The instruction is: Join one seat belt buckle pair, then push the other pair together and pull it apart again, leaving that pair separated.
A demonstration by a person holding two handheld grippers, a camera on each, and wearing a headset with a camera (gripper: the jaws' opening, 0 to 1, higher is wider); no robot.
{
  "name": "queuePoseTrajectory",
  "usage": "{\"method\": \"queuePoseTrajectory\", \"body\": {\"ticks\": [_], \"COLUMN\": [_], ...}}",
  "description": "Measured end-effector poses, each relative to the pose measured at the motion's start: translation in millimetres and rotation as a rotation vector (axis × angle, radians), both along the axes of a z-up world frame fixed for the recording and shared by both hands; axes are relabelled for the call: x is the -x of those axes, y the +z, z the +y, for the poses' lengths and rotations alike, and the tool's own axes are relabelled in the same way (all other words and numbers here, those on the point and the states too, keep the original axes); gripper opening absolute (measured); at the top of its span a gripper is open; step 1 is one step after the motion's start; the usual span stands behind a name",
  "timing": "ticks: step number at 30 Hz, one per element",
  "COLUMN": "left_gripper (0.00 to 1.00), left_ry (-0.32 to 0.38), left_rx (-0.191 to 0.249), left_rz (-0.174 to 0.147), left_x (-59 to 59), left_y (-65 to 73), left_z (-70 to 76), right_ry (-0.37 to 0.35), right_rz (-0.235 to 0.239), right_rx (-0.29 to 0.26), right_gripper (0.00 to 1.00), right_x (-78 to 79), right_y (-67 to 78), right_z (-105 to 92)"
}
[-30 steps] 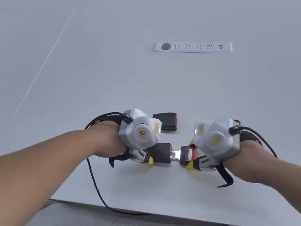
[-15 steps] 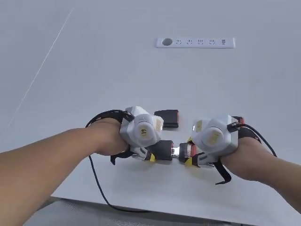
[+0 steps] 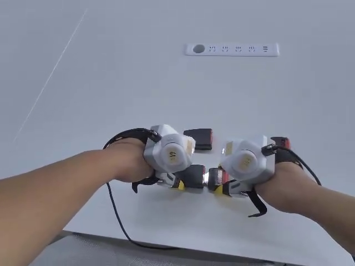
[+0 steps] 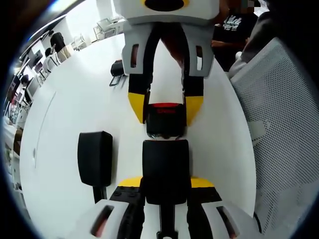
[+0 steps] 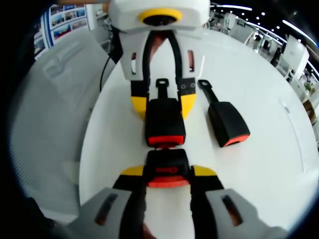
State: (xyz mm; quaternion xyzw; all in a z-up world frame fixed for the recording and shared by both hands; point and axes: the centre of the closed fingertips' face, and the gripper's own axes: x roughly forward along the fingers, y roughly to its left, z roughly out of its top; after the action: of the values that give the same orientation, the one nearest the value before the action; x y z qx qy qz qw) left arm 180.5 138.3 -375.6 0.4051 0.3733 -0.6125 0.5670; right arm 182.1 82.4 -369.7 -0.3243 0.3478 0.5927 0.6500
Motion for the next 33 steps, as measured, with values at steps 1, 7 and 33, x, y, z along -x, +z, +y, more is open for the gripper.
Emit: {"method": "queuePoseTrajectory", "body": {"ticks": [1,7,33], "left_gripper": [0.32,0.31,0.32], "left_ry": [0.0,-0.002,0.006], "left_rx": [-0.002,0.011,-0.015], "left_rz": [0.0,0.011,0.036], "left_x": [0.0,-1.4,-3.7], "left_y": [-0.2,-0.1,1.9], "left_z": [0.2,2.8,2.4], "right_ry": [0.001,0.025,0.023], "right_rz": [0.001,-0.004,0.041], "right_rx": [0.0,0.002,0.005], "right_gripper": [0.32,0.32,0.34], "right_x": [0.0,1.4,1.5], "right_y": [-0.3,0.4,-1.7], "right_z": [0.2,-4.4,-4.8]}}
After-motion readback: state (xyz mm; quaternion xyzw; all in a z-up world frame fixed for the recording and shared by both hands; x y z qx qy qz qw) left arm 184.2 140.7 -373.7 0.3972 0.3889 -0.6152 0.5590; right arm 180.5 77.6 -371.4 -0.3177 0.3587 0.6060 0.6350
